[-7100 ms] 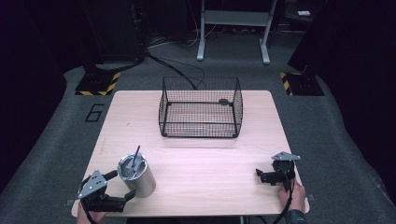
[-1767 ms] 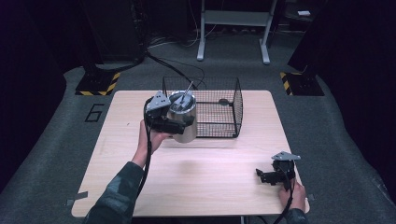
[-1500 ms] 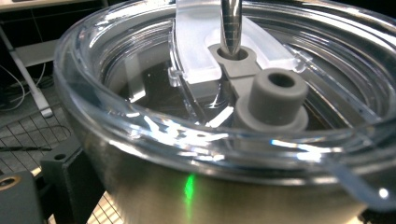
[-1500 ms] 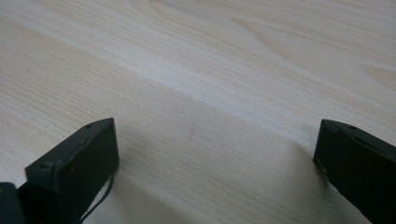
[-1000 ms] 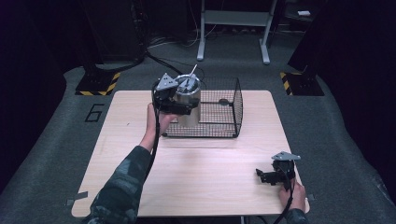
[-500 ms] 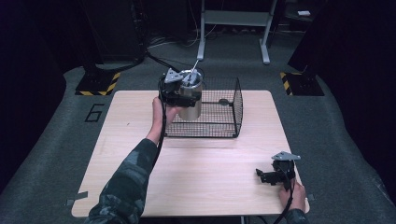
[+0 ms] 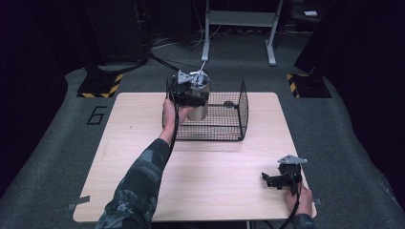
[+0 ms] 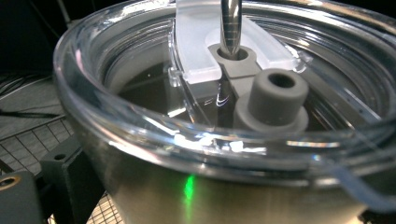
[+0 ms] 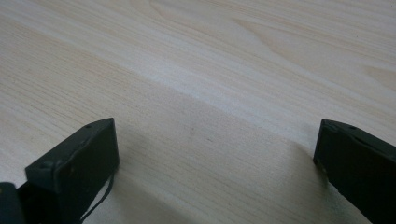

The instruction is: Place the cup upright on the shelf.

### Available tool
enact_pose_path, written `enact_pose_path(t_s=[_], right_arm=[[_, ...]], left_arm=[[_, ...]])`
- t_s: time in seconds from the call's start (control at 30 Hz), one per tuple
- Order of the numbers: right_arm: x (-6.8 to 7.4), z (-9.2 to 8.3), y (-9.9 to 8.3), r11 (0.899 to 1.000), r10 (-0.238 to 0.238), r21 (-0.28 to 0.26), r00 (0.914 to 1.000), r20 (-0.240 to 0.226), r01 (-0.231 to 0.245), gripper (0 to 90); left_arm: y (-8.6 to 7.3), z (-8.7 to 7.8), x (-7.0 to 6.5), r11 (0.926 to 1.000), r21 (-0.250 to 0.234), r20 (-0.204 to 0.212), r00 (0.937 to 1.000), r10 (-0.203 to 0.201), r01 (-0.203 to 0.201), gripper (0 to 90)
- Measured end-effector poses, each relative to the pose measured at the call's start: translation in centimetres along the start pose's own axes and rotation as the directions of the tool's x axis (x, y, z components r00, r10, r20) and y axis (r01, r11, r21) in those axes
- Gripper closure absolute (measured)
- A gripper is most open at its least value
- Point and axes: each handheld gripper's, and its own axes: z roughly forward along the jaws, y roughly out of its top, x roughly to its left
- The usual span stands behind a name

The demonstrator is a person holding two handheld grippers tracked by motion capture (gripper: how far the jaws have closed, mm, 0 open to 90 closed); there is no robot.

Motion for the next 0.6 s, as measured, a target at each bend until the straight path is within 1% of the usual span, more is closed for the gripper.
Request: enact_pose_path(t_s=[0.03, 0.07, 0.1, 0.13, 0.23, 0.37, 0.4, 0.43, 0.6], right_arm=[[0.0, 0.0, 0.0, 1.0, 0.0, 0.0, 1.0, 0.0, 0.0, 0.0], [0.0, 0.0, 0.0, 1.0, 0.002, 0.0, 1.0, 0.001, -0.002, 0.0], [0.0, 0.0, 0.0, 1.0, 0.0, 0.0, 1.0, 0.0, 0.0, 0.0], [0.0, 0.0, 0.0, 1.0, 0.001, 0.0, 1.0, 0.0, -0.001, 0.0], [0.0, 0.0, 0.0, 1.0, 0.001, -0.001, 1.0, 0.001, -0.001, 0.0], [0.1, 0.0, 0.0, 1.0, 0.006, -0.004, 1.0, 0.005, -0.006, 0.0], [0.0, 0.1, 0.0, 1.0, 0.0, -0.005, 1.0, 0.005, 0.0, 0.0], [0.1, 0.0, 0.0, 1.0, 0.006, -0.004, 1.0, 0.005, -0.006, 0.0], [0.0, 0.0, 0.0, 1.0, 0.003, -0.005, 1.0, 0.005, -0.003, 0.0]], left_arm=[[-0.1, 0.2, 0.0, 1.0, 0.005, -0.005, 1.0, 0.0, 0.0, 4.1], [-0.2, 0.6, 0.0, 0.9999, 0.001, -0.014, 0.9998, -0.012, 0.012, 4.1], [-0.4, 0.8, 0.1, 0.9999, 0.012, -0.017, 0.9998, -0.006, 0.006, 4.1], [-0.5, 1.0, 0.0, 0.9999, 0.011, -0.024, 0.9996, -0.012, 0.012, 4.1], [-0.9, 1.5, 0.1, 0.9996, 0.014, -0.032, 0.9992, -0.023, 0.023, 4.1], [-1.6, 2.3, 0.0, 0.9984, 0.021, -0.045, 0.9977, -0.051, 0.052, 4.1], [-1.7, 2.6, -0.1, 0.998, 0.027, -0.049, 0.9972, -0.056, 0.057, 4.1], [-1.8, 2.7, -0.2, 0.9979, 0.029, -0.049, 0.9971, -0.057, 0.059, 4.1], [-2.5, 3.8, -0.7, 0.9966, 0.05, -0.061, 0.9962, -0.062, 0.065, 4.1]])
